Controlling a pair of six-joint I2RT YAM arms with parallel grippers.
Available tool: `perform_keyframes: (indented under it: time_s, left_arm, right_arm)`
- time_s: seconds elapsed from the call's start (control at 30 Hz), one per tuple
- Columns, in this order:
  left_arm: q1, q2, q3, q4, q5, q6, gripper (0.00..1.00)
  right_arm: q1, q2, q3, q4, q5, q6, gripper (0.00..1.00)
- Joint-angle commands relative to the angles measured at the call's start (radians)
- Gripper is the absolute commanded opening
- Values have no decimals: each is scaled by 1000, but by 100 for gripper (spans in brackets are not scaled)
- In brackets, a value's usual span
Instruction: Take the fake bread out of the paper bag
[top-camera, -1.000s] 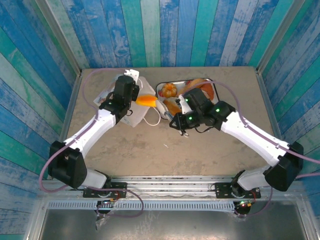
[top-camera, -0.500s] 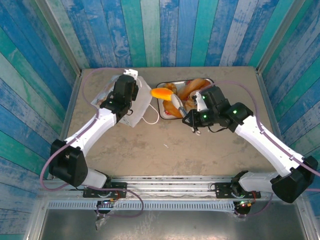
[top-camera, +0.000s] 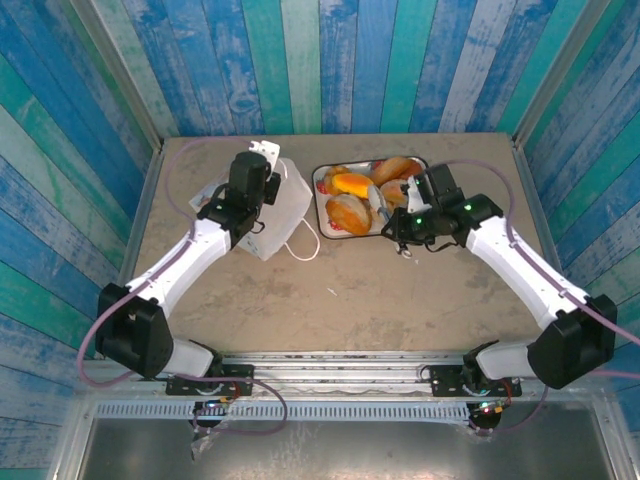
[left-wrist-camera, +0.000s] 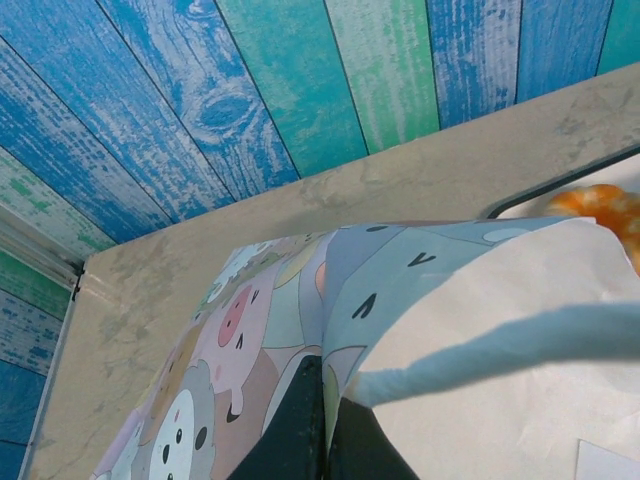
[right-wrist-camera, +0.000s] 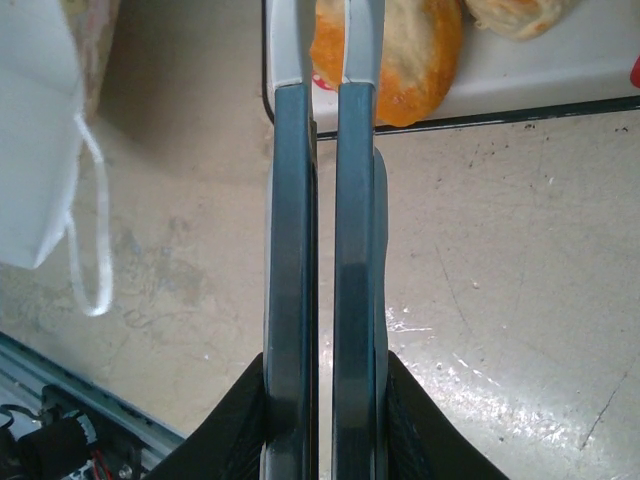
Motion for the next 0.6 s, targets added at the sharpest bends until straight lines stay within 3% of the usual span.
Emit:
perform_keyframes:
  time_s: [0.0, 0.57]
  left_arm:
    - [-2, -75, -15, 4, 30, -20, 0]
    - [-2, -79, -22, 4, 61, -31, 0]
  right_arm:
    - [-10, 31, 24, 33, -16, -27, 1]
    - [-38, 172, 76, 63, 4, -18, 1]
